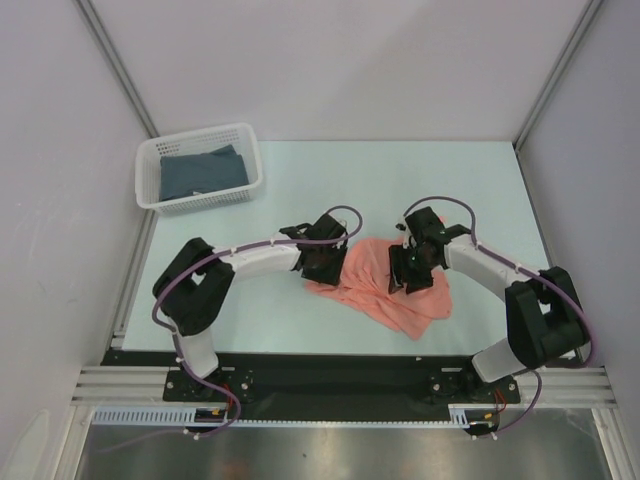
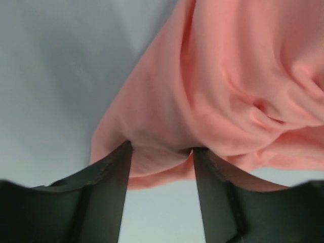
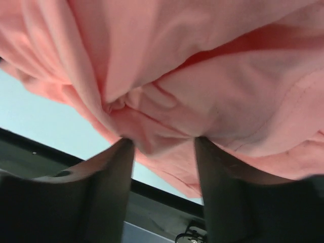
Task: Fold and stack the t-shirts
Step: Flatten the tshirt out
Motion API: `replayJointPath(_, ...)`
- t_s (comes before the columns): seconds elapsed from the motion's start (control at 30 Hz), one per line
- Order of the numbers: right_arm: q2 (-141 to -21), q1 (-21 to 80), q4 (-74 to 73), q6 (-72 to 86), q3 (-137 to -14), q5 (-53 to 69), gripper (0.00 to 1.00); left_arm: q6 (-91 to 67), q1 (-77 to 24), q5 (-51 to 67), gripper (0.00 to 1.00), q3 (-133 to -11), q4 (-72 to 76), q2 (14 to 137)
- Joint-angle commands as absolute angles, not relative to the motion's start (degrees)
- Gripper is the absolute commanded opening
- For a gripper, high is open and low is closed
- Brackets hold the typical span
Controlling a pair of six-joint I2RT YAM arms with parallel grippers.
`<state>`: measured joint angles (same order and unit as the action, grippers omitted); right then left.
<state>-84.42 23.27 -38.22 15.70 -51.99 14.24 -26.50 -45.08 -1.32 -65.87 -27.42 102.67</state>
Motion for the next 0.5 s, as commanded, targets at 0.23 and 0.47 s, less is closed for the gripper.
replayJointPath(0.23, -86.68, 24.78, -43.46, 16.26, -63.44, 0.28, 0.0, -22.16, -43.33, -8.51, 0.0, -72.67, -31.09, 101.89)
replayJointPath(0.47, -70.51, 27.15, -63.6, 19.07, -79.16, -3.35, 0.0, -20.66, -45.17, -16.53, 0.0, -75.59, -41.22, 81.68)
